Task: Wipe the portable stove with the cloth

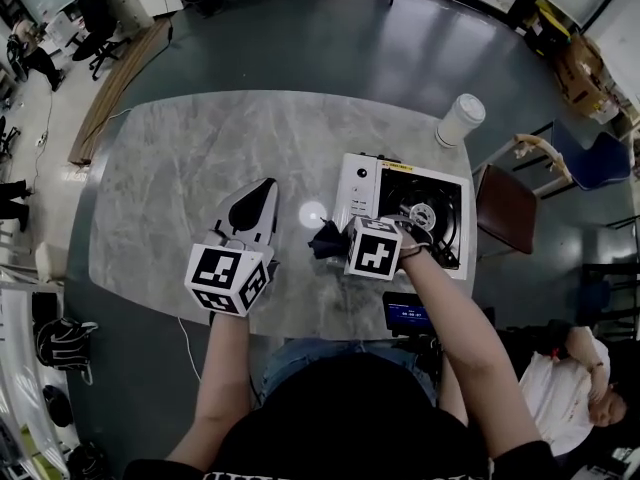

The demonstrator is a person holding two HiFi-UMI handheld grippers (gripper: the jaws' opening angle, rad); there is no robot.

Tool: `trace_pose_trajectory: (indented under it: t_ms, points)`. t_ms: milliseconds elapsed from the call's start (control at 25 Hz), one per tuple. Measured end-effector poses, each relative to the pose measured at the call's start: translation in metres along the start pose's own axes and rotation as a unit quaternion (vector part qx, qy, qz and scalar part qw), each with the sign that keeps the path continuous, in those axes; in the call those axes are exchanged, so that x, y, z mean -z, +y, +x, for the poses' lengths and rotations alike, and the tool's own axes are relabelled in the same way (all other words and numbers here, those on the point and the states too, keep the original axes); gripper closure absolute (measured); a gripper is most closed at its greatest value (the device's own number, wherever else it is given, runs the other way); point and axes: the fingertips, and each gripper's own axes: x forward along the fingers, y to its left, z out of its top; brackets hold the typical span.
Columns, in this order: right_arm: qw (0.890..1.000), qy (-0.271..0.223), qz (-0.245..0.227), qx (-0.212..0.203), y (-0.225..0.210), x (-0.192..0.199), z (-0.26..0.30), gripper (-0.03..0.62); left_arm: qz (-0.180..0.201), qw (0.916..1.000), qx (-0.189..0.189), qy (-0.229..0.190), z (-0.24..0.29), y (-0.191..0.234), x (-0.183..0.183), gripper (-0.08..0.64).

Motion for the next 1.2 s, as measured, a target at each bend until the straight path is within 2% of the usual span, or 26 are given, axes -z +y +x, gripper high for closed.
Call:
trace_pose_trajectory:
  t_ms: [200,280,560,640,720,880,1000,1200]
  points:
    - [0.999,-0.010,-0.043,0.014,0.016,-0.003,0.006,0.518,-0.002,1.0000,0.000,0.002,0.000,-0.001,0.002,0.563]
    - [0.999,-0.015,-0.044,0.013,0.022,-0.004,0.007,0.518,-0.002,1.0000,0.000,0.003,0.001,-0.001,0.003,0.563]
    - [0.998,-0.024,-0.024,-0.057,0.048,-0.006,0.007,0.518,0.004,0.9999,-0.001,0.009,0.002,-0.004,0.004,0.563]
    - [0.997,-0.053,-0.001,-0.056,0.044,-0.012,0.000,0.518,0.006,0.9999,-0.001,0.010,0.003,-0.005,0.002,0.563]
    - [0.992,-0.106,0.039,-0.048,0.032,-0.019,-0.019,0.518,0.010,0.9999,-0.001,0.009,0.005,-0.007,-0.001,0.563]
    - [0.972,-0.200,0.117,-0.029,-0.006,-0.020,-0.076,0.518,0.017,0.9998,-0.002,0.010,0.011,-0.012,-0.006,0.563]
    - [0.964,-0.221,0.150,0.001,-0.037,-0.001,-0.109,0.518,0.022,0.9997,-0.002,0.012,0.014,-0.015,-0.007,0.563]
    - [0.953,-0.220,0.202,0.042,-0.084,0.031,-0.132,0.518,0.027,0.9995,0.000,0.014,0.018,-0.018,-0.008,0.563]
